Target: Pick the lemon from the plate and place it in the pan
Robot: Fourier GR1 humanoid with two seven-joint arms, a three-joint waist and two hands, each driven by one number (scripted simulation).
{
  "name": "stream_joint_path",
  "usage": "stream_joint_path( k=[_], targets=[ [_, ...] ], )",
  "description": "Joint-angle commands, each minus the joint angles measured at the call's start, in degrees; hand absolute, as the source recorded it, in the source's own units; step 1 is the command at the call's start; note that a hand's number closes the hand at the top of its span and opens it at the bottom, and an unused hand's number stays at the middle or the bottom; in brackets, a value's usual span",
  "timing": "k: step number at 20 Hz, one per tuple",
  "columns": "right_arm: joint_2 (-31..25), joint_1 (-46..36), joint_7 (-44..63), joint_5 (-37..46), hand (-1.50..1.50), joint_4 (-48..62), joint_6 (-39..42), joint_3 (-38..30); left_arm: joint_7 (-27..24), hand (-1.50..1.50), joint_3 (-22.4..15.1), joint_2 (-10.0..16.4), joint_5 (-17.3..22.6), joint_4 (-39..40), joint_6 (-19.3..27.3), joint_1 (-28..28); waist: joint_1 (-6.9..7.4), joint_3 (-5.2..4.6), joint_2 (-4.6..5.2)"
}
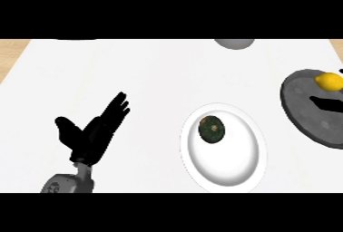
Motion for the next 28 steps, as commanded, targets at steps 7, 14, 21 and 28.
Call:
stream_joint_path(
  k=[7,14,21,28],
  targets=[
    [-2.12,-0.73,-13.22,-16.93,-1.50,1.67,14.49,-14.27,1.86,0.00,1.03,-0.36,0.69,-0.44,0.72,-0.53,-1.14,0.04,-0.36],
    [-9.63,5.82,-17.26,-19.81,-1.50,5.80,33.54,-15.82,-3.71,0.00,2.37,0.27,0.23,3.07,-1.47,1.84,-1.60,-0.04,-0.34],
    [-12.91,13.00,-24.78,-20.63,-1.50,7.14,46.56,-15.32,1.66,0.00,1.61,0.67,0.60,-2.56,-0.98,1.93,-1.51,0.02,-0.62],
    [-18.22,16.27,-25.47,-22.27,-1.50,7.03,54.79,-15.05,-0.54,0.00,3.05,0.36,0.50,-0.66,-1.97,2.50,-2.11,-0.12,-0.89]
  ],
)
